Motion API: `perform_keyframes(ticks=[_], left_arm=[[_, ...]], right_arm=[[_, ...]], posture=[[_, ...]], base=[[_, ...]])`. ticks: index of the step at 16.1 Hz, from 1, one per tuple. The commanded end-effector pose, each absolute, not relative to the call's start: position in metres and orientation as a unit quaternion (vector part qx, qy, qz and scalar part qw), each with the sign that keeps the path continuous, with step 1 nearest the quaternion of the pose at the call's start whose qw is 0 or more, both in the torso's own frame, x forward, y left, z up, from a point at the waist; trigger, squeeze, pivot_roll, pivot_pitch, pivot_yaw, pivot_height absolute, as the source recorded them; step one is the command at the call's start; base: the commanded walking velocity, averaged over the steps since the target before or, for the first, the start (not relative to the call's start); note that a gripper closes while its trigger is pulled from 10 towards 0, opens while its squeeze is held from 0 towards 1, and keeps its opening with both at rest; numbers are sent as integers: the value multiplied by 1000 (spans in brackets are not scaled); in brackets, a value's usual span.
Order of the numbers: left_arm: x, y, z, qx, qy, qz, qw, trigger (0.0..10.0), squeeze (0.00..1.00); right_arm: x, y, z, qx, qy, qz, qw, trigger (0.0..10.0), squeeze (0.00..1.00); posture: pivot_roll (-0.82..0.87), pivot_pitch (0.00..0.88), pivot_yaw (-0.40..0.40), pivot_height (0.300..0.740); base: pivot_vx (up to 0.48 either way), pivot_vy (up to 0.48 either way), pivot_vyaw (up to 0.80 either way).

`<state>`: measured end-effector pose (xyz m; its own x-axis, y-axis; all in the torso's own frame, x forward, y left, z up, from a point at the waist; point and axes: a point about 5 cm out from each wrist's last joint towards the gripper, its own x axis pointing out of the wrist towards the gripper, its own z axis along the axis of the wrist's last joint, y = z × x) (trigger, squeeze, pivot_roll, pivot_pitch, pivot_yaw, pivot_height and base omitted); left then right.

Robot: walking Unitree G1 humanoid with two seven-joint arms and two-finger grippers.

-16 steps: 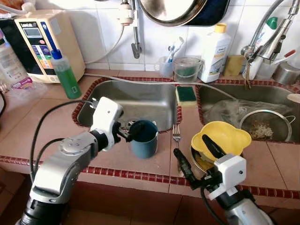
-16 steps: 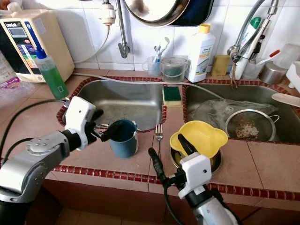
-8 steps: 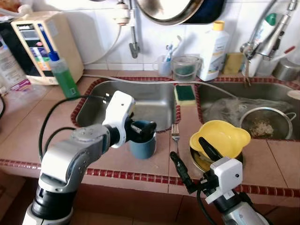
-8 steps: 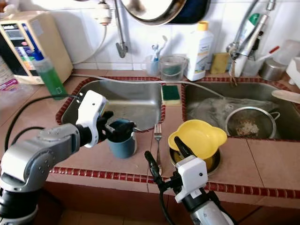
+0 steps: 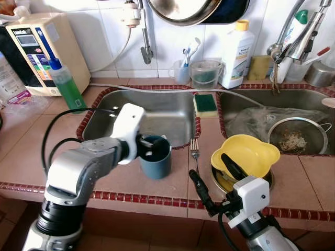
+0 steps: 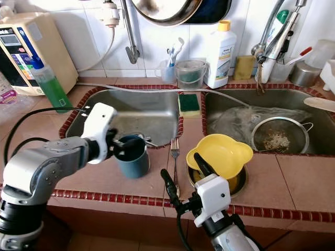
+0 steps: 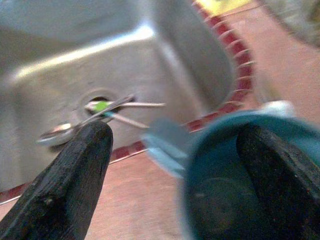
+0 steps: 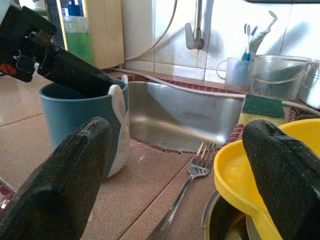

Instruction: Kitchen organization

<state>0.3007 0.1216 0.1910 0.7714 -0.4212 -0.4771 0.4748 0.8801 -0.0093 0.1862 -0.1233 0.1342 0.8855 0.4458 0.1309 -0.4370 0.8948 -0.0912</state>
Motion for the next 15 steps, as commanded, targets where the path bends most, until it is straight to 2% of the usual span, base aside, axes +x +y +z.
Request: perform_keyframes(ticks=[1,3,6,12,15], left_arm=[[303,130,191,62,238,-217,945,10000,0],[311,147,196,67,238,-191,950,10000,0],[312,154,199,64,235,-193,950,10000,0],[303,144,200,62,220,-254,940,10000,0],[304,144,202,64,214,-256,940,10000,0]], right_arm=[[185,-121,139,-29,-83,228,970,10000,0],[185,-122,140,-30,-83,227,970,10000,0],[185,-123,140,-32,-83,228,970,10000,0],[186,-124,141,-35,-81,228,970,10000,0],[187,-124,141,-36,-81,229,969,10000,0]], posture=[[-248,61,123,740],[-246,66,119,740],[-245,72,116,740],[-243,80,111,740],[-242,80,112,740]], base=[[0,0,0],[0,0,0],[0,0,0],[0,0,0],[0,0,0]])
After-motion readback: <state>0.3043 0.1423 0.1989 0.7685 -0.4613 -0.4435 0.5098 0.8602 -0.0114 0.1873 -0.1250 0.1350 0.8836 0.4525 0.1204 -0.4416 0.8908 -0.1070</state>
